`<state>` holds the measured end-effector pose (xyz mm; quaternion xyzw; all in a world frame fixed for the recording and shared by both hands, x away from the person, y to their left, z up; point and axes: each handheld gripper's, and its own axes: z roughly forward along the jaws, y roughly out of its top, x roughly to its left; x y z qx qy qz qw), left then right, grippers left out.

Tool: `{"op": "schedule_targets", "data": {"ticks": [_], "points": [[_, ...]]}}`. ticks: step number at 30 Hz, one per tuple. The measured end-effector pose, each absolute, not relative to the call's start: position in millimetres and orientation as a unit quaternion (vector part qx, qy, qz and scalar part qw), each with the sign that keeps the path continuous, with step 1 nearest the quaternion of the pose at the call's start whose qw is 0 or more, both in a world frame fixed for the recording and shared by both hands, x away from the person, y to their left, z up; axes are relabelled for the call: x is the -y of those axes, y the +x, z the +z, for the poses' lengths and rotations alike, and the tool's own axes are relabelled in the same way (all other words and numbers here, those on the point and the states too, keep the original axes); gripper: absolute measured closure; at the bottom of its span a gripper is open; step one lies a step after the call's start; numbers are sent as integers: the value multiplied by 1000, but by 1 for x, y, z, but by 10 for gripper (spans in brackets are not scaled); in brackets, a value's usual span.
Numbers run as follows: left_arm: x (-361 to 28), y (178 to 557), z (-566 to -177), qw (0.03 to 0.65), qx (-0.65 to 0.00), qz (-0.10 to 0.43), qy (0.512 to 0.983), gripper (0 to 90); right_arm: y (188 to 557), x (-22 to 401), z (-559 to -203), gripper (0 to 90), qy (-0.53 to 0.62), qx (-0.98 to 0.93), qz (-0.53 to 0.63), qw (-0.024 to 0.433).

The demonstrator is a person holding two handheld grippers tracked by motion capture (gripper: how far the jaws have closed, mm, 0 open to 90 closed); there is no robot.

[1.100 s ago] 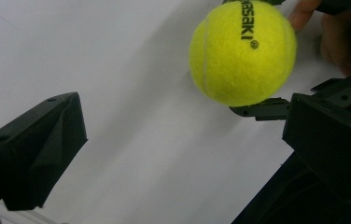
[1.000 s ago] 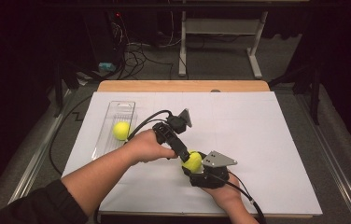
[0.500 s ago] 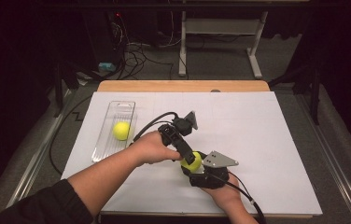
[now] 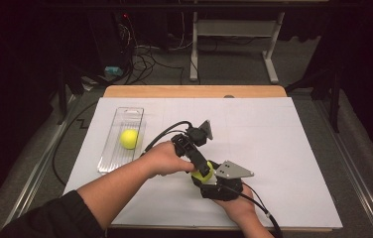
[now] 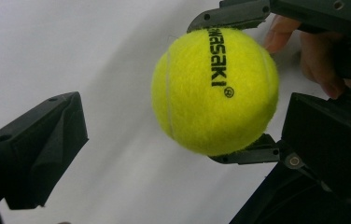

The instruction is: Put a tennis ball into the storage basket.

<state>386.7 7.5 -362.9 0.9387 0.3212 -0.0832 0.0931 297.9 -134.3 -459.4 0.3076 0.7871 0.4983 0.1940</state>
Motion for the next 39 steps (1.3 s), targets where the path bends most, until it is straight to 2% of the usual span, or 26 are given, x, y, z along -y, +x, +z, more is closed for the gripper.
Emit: {"op": "schedule_targets", "data": {"ticks": [21,29,39], "points": [[0,388,-372,101,-313,-106,938,67,297,134,-458,271,305,-784,505,194],[0,388,-373,103,-309,-113,939,149,297,134,-457,271,304,-783,505,198],[1,388,-374,102,-309,-119,938,203,297,134,-457,271,307,-782,505,197]]}}
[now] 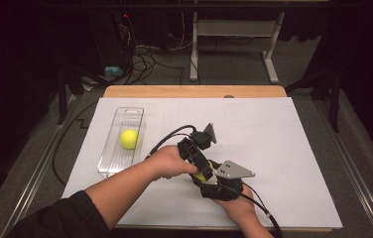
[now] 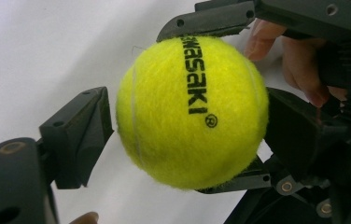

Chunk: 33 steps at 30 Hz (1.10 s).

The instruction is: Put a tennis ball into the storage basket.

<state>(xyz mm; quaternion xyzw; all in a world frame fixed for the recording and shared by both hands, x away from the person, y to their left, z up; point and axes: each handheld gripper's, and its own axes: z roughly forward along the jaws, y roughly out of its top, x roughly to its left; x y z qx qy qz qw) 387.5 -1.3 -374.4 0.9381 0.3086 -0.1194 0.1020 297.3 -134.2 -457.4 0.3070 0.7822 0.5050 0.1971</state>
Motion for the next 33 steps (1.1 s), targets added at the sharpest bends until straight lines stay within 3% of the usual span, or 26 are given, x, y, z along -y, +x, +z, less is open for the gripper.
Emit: {"op": "schedule_targets", "data": {"ticks": [11,33], "points": [[2,386,-375,105,-304,-118,940,259,298,134,-458,271,309,-782,505,198],[2,386,-375,101,-302,-114,941,268,297,132,-459,263,305,-783,502,206]]}}
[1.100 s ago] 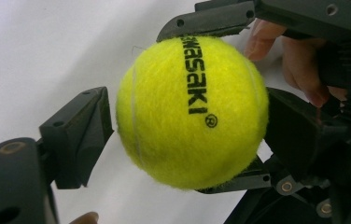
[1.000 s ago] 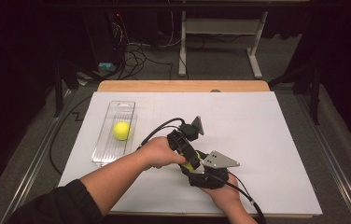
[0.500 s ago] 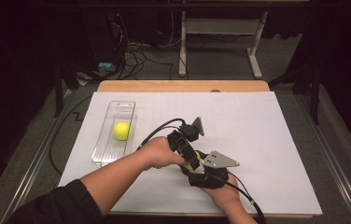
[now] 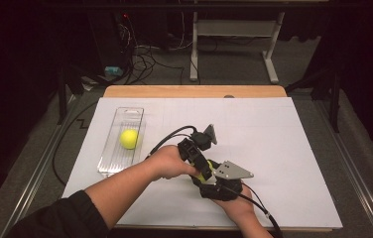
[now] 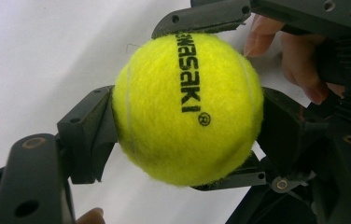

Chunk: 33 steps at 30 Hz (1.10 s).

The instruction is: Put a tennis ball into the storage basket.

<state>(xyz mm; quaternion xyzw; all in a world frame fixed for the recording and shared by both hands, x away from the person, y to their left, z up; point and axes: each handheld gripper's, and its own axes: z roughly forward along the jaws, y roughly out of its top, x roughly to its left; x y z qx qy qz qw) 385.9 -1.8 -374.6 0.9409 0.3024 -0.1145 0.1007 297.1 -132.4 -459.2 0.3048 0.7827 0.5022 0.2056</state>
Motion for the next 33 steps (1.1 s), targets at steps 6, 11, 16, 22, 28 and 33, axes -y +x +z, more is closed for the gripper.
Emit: {"op": "schedule_targets", "data": {"ticks": [6,11,16,22,28,33], "points": [[2,386,-374,100,-303,-113,941,268,298,133,-460,259,299,-784,503,208],[1,386,-374,100,-304,-113,941,268,298,133,-460,256,299,-782,505,208],[2,385,-374,99,-306,-112,940,268,298,132,-460,246,300,-781,506,209],[1,385,-373,99,-306,-112,940,268,298,131,-461,222,303,-779,508,209],[2,386,-373,99,-305,-112,940,269,298,130,-462,163,306,-783,501,204],[1,386,-373,99,-306,-112,940,269,299,131,-462,131,303,-782,503,210]]}}
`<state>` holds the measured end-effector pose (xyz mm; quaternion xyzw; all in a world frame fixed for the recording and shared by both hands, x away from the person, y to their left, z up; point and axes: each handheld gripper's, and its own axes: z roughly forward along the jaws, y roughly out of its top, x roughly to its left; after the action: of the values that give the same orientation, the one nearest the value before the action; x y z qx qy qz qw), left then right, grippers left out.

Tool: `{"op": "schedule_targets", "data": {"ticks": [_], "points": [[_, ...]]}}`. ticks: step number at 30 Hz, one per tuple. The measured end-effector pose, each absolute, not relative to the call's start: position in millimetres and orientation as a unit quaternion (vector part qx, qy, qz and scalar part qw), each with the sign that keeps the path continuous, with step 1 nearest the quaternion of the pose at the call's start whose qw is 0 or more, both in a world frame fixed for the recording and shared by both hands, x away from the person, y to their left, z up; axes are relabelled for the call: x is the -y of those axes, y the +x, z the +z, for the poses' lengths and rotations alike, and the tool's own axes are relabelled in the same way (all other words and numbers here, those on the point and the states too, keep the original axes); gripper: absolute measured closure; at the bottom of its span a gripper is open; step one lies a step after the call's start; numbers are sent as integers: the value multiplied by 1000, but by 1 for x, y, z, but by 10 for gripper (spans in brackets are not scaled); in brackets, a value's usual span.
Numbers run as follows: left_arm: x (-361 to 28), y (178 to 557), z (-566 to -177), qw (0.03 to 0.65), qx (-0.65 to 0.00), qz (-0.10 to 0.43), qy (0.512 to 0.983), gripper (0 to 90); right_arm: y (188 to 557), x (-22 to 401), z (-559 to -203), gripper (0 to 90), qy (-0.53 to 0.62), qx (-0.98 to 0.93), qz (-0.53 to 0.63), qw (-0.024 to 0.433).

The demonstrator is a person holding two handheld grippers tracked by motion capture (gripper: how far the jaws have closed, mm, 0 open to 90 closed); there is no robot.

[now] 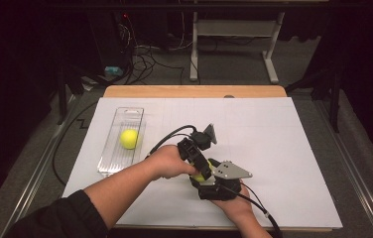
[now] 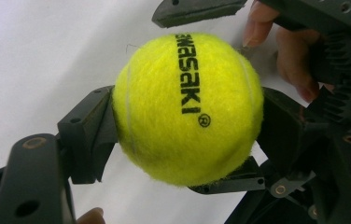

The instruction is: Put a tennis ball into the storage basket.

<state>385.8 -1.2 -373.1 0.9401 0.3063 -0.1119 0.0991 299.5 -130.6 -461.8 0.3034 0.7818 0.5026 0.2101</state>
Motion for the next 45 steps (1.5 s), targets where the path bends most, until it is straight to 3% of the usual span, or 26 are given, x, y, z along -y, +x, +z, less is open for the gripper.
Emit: {"op": "schedule_targets", "data": {"ticks": [14,45], "points": [[-1,387,-373,94,-309,-106,940,269,300,130,-463,0,309,-775,510,210],[-22,396,-376,81,-332,-84,936,269,297,157,-459,0,315,-765,510,235]]}}
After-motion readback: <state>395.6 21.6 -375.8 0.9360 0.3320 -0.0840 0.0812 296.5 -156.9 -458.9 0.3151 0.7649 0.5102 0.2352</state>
